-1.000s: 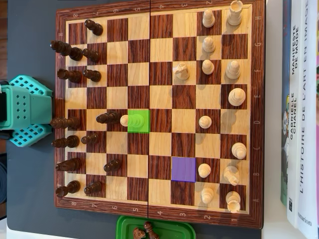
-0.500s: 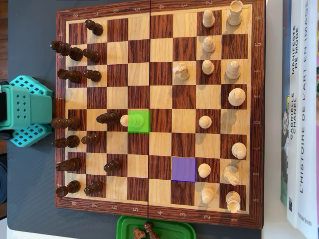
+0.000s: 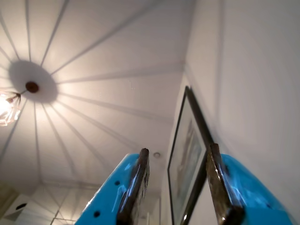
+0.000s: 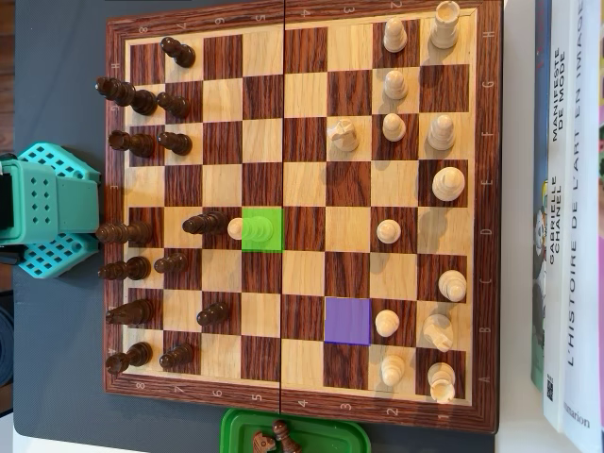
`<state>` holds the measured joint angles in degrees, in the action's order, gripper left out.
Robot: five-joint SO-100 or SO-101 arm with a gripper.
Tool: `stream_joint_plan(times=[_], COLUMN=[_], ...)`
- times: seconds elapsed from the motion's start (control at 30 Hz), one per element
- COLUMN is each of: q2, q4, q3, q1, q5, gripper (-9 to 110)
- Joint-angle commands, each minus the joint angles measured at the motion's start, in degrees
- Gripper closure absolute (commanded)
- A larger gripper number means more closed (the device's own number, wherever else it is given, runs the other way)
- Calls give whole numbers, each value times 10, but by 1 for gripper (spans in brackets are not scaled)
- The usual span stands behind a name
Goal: Play chess
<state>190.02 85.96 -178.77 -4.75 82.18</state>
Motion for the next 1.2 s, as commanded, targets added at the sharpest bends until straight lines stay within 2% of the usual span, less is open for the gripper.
stream_joint_plan(times=[0.0,0.1,0.73,1.17], q2=[12,18,18,18], q4=[26,36,174,174], q3=[-20,-22,-22,-22], q1=[25,54,54,60], q5=[-4,-4,-1,2], gripper=[83,83,83,83])
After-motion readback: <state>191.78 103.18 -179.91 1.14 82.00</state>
